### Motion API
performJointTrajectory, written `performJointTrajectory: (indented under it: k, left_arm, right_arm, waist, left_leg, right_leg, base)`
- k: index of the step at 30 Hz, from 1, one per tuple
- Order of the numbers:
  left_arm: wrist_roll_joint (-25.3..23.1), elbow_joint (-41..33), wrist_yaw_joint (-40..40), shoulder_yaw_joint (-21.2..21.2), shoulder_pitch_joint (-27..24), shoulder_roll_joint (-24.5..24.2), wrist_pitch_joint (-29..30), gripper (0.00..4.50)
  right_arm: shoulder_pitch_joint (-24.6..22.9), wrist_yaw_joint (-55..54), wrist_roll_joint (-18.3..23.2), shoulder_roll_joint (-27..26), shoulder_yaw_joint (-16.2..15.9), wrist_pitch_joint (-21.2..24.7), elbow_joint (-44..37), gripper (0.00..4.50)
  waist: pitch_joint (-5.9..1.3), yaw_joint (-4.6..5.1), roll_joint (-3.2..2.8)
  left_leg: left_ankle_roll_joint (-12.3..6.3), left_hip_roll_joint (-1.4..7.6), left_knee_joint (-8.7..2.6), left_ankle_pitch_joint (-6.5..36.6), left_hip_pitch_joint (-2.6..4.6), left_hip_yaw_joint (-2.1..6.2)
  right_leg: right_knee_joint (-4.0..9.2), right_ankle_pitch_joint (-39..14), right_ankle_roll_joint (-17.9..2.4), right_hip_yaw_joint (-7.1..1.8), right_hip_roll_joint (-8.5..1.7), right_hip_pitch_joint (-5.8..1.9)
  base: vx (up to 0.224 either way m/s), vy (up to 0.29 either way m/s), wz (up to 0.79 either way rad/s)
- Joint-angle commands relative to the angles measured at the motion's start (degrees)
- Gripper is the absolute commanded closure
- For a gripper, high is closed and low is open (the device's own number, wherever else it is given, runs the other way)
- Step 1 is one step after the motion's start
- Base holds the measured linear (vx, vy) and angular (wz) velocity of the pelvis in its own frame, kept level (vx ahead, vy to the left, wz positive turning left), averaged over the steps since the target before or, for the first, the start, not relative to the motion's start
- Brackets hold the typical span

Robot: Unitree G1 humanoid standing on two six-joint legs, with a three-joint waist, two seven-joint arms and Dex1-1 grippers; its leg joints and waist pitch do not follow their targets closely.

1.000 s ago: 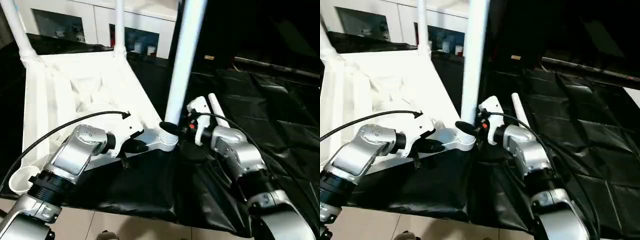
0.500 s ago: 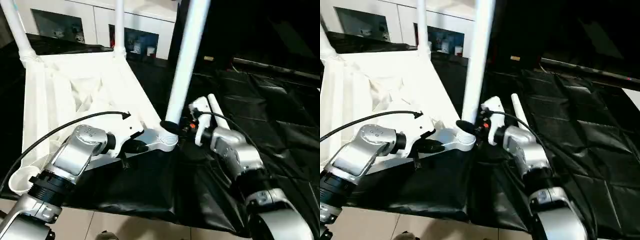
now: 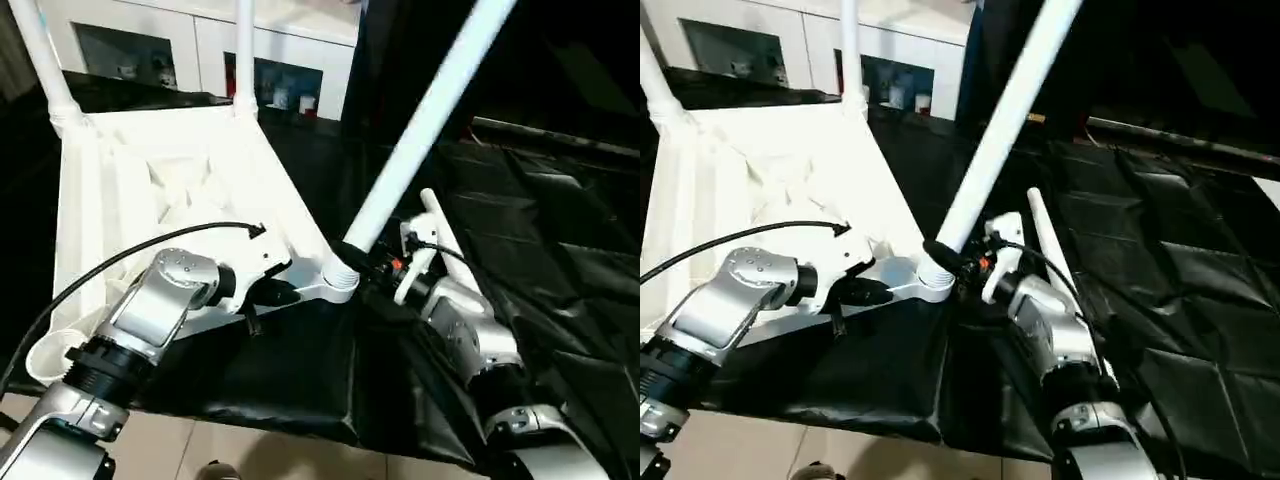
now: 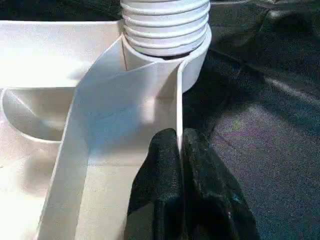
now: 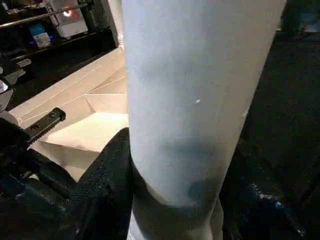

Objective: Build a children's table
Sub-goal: Insert table leg to table base

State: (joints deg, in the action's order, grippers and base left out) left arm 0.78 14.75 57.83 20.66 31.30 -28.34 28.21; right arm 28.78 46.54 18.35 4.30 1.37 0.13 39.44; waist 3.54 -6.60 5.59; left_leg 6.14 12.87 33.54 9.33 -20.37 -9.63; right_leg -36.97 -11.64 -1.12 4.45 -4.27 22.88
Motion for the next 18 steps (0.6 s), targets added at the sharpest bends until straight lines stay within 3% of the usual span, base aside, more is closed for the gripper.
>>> performJointTrajectory:
  k: [1, 4, 5, 6, 10, 11, 12, 16, 18]
  left_arm:
    - [-1.2, 0.4, 1.3, 0.1, 1.5, -1.5, -0.5, 4.5]
    - [-1.8, 1.6, 1.6, 0.7, 2.0, -1.8, -1.4, 4.5]
    - [-1.9, 2.0, 1.6, 1.0, 2.1, -1.6, -1.7, 4.5]
    - [-1.9, 2.2, 1.5, 1.0, 2.2, -1.5, -1.8, 4.5]
    - [-2.4, 2.2, 1.0, 1.8, 1.6, -0.9, -1.9, 4.5]
    - [-2.4, 1.9, 0.8, 2.1, 1.3, -0.6, -1.6, 4.5]
    - [-2.4, 1.8, 0.9, 2.3, 1.1, -0.4, -1.6, 4.5]
    - [-2.2, 1.3, 1.1, 2.7, 0.7, 0.0, -1.5, 4.5]
    - [-1.8, 1.0, 1.5, 2.8, 0.4, 0.4, -1.9, 4.5]
  right_arm:
    - [-3.0, -2.3, -2.5, 1.7, 0.6, -0.4, 2.6, 2.62]
    - [-4.4, -1.4, -4.8, 2.7, -1.7, -1.3, 0.4, 2.62]
    - [-5.0, -0.9, -5.9, 3.5, -3.1, -1.3, -1.2, 2.62]
    - [-5.2, -0.7, -6.3, 3.7, -3.5, -1.2, -1.8, 2.62]
    - [-6.0, 0.2, -7.2, 5.0, -5.3, 0.6, -5.8, 2.62]
    - [-6.0, 0.4, -7.5, 5.4, -5.8, 1.3, -6.6, 2.62]
    - [-5.9, 0.8, -7.7, 5.7, -6.2, 1.7, -6.7, 2.62]
    - [-5.2, 1.6, -8.1, 6.3, -7.0, 2.7, -6.6, 2.62]
    - [-4.4, 2.5, -7.8, 6.5, -7.6, 4.2, -6.1, 2.62]
  waist:
    - [-3.84, -0.04, -2.61]
    - [-3.81, -0.06, -2.33]
    - [-3.76, -0.14, -2.6]
    - [-3.7, -0.24, -2.29]
    - [-3.53, -0.21, -2.27]
    - [-3.55, -0.16, -1.62]
    - [-3.54, -0.24, -1.78]
    - [-3.59, -0.33, -1.52]
    - [-3.6, -0.26, -0.93]
  left_leg:
    - [2.76, 0.49, -4.28, 17.5, 0.61, 0.1]
    - [2.12, 0.37, -4.29, 17.1, 0.46, 0.06]
    - [1.99, 0.37, -4.32, 17.1, 0.51, 0.05]
    - [1.87, 0.46, -4.33, 17.0, 0.62, 0.04]
    - [1.81, 0.53, -4.49, 18.4, 0.75, 0.05]
    - [1.54, 0.55, -4.52, 17.9, 0.69, 0.03]
    - [1.51, 0.56, -4.49, 17.9, 0.77, 0.02]
    - [1.41, 0.55, -4.53, 17.5, 0.68, -0.04]
    - [1.22, 0.51, -4.47, 17.3, 0.61, -0.11]
  right_leg:
    - [5.0, -9.2, -11.0, -2.87, -3.51, -2.6]
    - [5.07, -11.0, -10.6, -2.91, -3.48, -2.77]
    - [5.2, -12.5, -10.2, -2.97, -3.55, -2.72]
    - [5.29, -14.1, -9.6, -2.96, -3.57, -2.67]
    - [5.72, -17.6, -8.4, -3.04, -3.65, -2.34]
    - [5.7, -17.9, -8.1, -3.09, -3.52, -2.35]
    - [5.67, -17.8, -8.2, -3.13, -3.55, -2.22]
    - [5.66, -17.3, -8.0, -3.2, -3.54, -2.2]
    - [5.77, -17.7, -7.6, -3.22, -3.55, -2.21]
  base:
    - [0.0, 0.0, 0.0]
    - [0.0, 0.0, 0.0]
    - [0.0, 0.0, 0.0]
    - [0.0, 0.0, 0.0]
    - [0.0, 0.0, 0.0]
    - [0.0, 0.0, 0.0]
    - [0.0, 0.0, 0.0]
    - [0.0, 0.0, 0.0]
    - [0.0, 0.0, 0.0]
